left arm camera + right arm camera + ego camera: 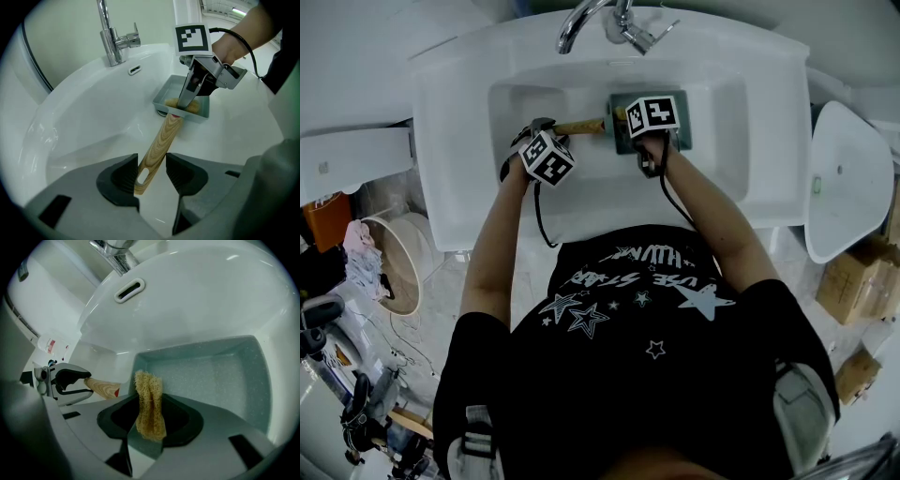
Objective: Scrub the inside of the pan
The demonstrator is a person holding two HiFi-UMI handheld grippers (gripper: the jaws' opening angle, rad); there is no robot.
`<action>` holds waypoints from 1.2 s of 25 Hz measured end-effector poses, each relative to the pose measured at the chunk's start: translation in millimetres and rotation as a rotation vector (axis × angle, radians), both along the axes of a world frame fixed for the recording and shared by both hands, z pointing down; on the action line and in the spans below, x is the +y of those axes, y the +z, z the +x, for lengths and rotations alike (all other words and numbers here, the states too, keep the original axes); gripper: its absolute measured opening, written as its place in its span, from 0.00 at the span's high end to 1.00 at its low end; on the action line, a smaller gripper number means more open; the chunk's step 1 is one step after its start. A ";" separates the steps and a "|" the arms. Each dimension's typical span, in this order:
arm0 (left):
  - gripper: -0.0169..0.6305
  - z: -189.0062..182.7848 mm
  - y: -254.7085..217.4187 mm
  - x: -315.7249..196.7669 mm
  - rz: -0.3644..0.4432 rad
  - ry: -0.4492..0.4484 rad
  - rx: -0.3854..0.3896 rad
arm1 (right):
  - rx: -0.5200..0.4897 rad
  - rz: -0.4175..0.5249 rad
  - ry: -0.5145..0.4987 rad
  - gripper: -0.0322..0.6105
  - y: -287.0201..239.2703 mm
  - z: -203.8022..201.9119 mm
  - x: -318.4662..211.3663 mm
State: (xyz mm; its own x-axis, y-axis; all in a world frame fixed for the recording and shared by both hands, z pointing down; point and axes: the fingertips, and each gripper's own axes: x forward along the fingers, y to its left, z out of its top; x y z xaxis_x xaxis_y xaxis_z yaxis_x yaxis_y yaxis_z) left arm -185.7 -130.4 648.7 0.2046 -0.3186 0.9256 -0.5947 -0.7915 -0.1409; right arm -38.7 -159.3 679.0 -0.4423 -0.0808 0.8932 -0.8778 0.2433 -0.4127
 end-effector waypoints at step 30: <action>0.68 -0.8 3.1 0.3 0.000 -0.004 -0.006 | 0.278 0.082 0.060 0.71 -1.5 95.9 -18.4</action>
State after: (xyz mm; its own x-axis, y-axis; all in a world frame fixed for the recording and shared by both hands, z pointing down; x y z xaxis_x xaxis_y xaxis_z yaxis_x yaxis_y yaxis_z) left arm -186.5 -130.1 651.8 0.1980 -0.3193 0.9267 -0.5972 -0.7890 -0.1443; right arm 57.1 -177.6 677.5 -0.1735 -0.1759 0.9690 -0.9683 0.2099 -0.1352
